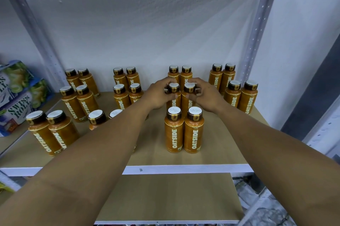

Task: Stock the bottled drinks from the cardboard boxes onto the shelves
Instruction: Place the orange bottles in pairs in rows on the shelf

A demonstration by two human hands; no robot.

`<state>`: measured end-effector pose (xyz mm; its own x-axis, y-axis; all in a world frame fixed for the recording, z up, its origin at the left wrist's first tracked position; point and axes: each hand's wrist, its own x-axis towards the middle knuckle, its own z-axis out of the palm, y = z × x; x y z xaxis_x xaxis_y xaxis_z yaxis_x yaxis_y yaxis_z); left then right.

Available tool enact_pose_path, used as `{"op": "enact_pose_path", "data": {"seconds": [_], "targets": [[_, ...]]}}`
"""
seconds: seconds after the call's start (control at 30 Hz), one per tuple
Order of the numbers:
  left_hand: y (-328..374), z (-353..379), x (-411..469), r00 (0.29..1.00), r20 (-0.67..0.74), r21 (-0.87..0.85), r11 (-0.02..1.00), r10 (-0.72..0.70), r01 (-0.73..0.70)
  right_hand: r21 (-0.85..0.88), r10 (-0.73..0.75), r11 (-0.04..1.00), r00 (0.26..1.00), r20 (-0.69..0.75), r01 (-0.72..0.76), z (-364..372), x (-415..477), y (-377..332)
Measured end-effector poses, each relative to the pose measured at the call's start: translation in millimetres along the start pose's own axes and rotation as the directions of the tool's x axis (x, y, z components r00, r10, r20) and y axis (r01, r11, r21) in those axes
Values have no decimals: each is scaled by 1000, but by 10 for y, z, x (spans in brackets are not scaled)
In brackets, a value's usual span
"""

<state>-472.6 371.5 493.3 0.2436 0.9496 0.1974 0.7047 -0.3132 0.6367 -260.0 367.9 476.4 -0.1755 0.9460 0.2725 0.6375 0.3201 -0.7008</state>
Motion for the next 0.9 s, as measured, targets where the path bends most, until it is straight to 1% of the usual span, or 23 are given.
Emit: {"op": "enact_pose_path", "data": {"seconds": [0.23,0.43,0.9], "targets": [[-22,4,10,1000,-7,13,1000,-2,2,-39,-7,999,1000,-24,6,26,-5,-21],[-22,-5,12,1000,-6,18,1000,7,-7,-39,-2,999,998,-64,-1,65,-17,-22],[-22,-2,18,1000,5,18,1000,5,-5,-6,13,1000,998,-55,-14,63,-3,-15]]}}
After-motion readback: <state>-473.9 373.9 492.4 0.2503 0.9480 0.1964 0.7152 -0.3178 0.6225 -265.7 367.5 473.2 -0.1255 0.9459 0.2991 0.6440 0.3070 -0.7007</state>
